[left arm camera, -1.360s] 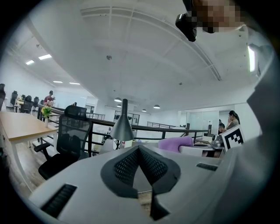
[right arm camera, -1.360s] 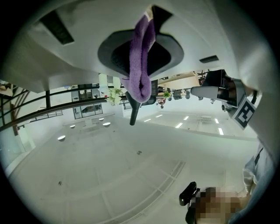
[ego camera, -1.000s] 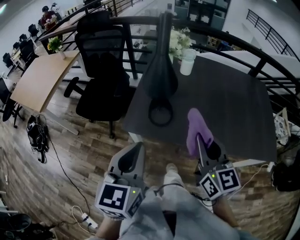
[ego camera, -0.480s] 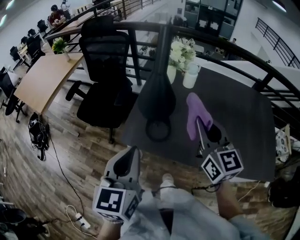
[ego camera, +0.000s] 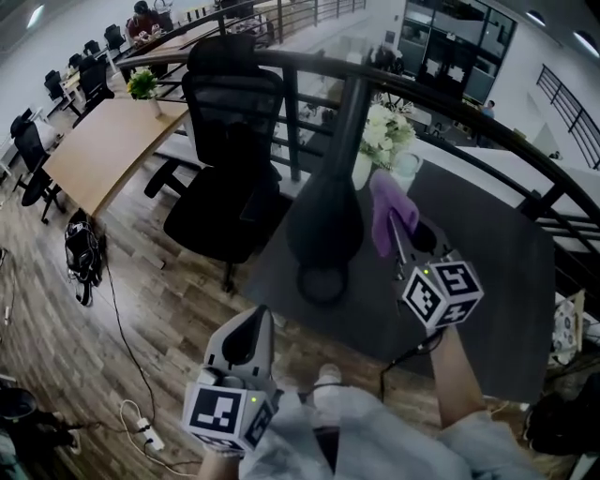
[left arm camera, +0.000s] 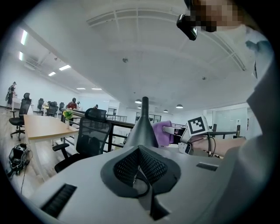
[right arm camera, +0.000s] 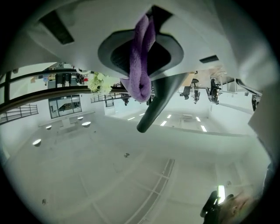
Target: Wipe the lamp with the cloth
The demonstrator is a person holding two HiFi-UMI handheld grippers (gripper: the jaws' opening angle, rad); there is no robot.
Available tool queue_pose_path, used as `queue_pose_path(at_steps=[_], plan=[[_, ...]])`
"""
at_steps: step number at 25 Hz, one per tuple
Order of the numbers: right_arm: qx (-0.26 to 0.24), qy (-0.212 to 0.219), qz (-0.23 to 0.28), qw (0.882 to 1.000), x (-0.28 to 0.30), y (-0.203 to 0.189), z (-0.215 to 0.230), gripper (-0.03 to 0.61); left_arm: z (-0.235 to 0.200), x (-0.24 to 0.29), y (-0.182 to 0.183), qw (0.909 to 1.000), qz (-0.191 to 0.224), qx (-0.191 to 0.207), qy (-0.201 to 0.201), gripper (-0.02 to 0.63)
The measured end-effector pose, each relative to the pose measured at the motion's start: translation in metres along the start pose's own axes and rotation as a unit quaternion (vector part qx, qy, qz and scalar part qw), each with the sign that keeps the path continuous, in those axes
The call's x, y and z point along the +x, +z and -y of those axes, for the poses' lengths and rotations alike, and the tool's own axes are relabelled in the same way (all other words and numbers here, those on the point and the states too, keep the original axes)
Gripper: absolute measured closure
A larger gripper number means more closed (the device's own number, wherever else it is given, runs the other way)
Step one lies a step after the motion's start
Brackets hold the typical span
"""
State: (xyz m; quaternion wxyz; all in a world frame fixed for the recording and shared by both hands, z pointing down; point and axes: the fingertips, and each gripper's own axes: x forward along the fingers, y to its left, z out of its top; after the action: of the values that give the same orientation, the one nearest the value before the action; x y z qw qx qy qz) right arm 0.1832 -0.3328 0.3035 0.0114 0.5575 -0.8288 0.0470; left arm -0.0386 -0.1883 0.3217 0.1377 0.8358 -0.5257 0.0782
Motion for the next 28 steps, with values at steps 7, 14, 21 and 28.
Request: queue_pose_path(at_steps=[7,14,21,28], plan=[[0.027,0.03,-0.017,0.999,0.031,-0.014,-0.007,0.528,-0.019,-0.001,-0.005,0.9996,-0.003,-0.007,0.026,0.614],[0.027,0.046,-0.005,0.999,0.021,-0.007,-0.028,0.528,-0.027,-0.007,-0.007,0.9993,-0.003,-0.017,0.034,0.614],[0.013,0.05,0.02,0.998,0.008,0.01,-0.051,0.528,-0.028,-0.008,-0.008,0.9996,0.001,-0.016,0.025,0.614],[-0.04,0.067,0.041,0.996,0.007,0.029,-0.084,0.526,-0.03,-0.009,-0.006,0.9997,0.005,-0.015,0.018,0.614]])
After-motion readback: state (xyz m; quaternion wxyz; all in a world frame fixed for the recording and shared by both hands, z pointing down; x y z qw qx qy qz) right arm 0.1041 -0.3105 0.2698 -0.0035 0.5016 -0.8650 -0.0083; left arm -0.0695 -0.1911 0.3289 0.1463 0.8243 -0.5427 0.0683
